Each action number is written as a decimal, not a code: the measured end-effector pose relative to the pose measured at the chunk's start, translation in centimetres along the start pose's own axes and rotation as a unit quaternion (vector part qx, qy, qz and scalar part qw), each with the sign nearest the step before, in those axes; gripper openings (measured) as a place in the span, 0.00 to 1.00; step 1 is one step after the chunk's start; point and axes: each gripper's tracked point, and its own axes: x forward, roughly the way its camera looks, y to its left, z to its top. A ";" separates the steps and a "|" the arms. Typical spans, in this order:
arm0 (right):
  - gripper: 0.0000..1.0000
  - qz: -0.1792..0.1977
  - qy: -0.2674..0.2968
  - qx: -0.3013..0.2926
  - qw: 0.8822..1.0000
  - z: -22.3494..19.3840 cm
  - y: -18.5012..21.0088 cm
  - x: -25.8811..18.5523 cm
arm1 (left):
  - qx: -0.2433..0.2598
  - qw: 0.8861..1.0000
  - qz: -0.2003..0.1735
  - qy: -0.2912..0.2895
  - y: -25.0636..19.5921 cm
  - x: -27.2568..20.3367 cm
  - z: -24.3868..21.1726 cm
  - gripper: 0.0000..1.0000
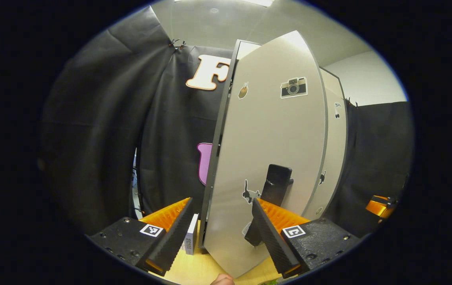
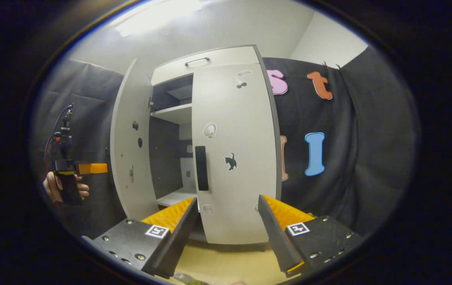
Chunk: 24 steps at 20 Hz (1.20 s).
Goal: Grasp the bottle in the cabinet with the left hand and place it on the coaster, then close the right door with the right hand and the left door with the left hand.
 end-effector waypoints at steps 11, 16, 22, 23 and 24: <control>0.93 -0.013 -0.011 0.001 1.000 1.1 -0.1 -2.5 | 0.043 0.998 -0.035 0.003 -4.8 0.1 -0.6 0.94; 0.93 -0.008 -0.018 0.006 1.000 1.9 0.1 -5.1 | 0.045 0.999 -0.026 0.004 -6.5 -3.1 -1.3 0.94; 0.93 0.001 -0.035 -0.016 0.999 3.3 0.9 -7.1 | 0.050 0.999 0.014 -0.012 -7.2 -8.0 -0.6 0.95; 0.93 0.004 -0.038 -0.019 0.999 3.5 1.3 -7.5 | 0.051 0.998 0.024 -0.016 -7.1 -8.6 -0.3 0.95; 0.93 0.008 -0.042 -0.022 0.999 3.7 1.8 -7.8 | 0.053 0.998 0.033 -0.020 -7.0 -9.2 -0.2 0.95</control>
